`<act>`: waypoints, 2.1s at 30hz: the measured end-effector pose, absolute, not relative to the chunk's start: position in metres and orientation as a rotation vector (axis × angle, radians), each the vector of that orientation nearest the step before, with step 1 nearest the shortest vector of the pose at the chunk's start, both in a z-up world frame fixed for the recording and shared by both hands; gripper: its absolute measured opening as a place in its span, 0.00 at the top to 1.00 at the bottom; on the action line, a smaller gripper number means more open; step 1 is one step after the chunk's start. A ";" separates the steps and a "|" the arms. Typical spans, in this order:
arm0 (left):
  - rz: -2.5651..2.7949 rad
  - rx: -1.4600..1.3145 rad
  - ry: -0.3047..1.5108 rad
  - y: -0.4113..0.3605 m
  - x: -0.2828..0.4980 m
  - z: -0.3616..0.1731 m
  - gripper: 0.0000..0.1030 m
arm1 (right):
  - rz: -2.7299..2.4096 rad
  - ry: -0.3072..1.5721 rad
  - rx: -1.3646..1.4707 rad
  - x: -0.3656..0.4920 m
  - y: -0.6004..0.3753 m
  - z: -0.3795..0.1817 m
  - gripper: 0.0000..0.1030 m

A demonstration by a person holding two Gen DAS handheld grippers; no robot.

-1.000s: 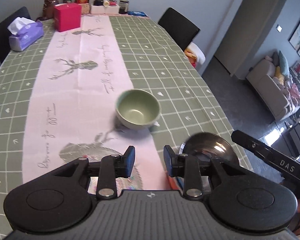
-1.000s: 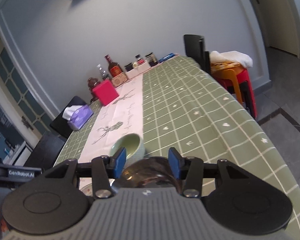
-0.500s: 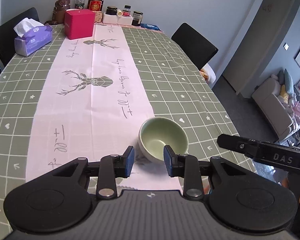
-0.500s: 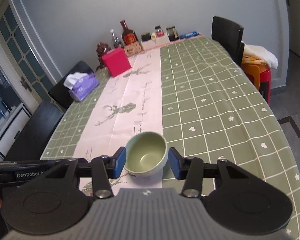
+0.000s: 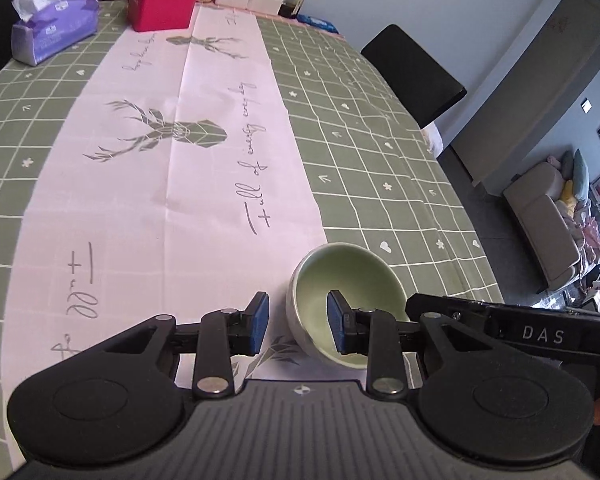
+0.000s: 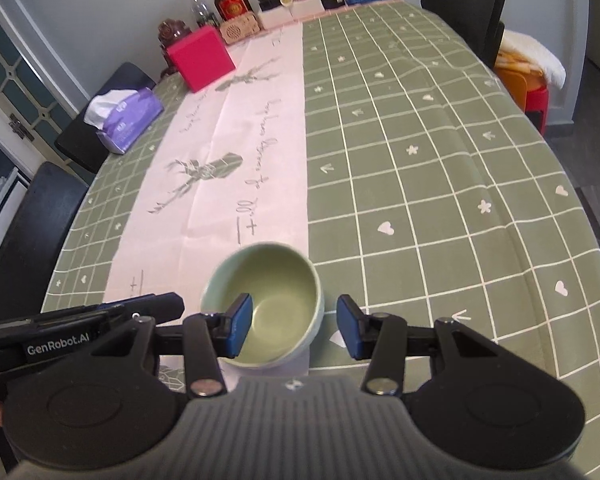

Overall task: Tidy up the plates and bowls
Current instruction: 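Close the left gripper on the pale green bowl rim and lift it, then lower the green bowl into the blue bowl and open the left gripper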

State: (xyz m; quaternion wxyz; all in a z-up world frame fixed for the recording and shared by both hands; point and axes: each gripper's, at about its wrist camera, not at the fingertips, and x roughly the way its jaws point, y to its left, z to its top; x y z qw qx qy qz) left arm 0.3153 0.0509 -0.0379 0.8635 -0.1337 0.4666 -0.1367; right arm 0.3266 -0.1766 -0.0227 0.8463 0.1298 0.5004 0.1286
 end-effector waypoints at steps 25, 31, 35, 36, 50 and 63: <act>-0.232 -0.100 1.221 0.012 0.357 -0.070 0.88 | 0.260 1.215 0.306 0.351 -0.173 -0.059 0.86; -0.211 -0.071 1.225 0.006 0.355 -0.068 0.88 | 0.246 1.203 0.299 0.350 -0.173 -0.058 0.89; -0.202 -0.062 1.210 0.003 0.352 -0.063 0.89 | 0.239 1.199 0.297 0.349 -0.174 -0.058 0.91; -0.201 -0.057 1.205 0.002 0.351 -0.061 0.89 | 0.239 1.197 0.300 0.349 -0.175 -0.057 0.91; -0.136 -0.011 1.085 -0.006 0.316 -0.010 0.89 | 0.298 1.096 0.345 0.326 -0.180 -0.027 0.94; -0.129 0.073 1.002 -0.020 0.267 0.034 0.88 | 0.325 0.916 0.280 0.268 -0.182 0.025 0.94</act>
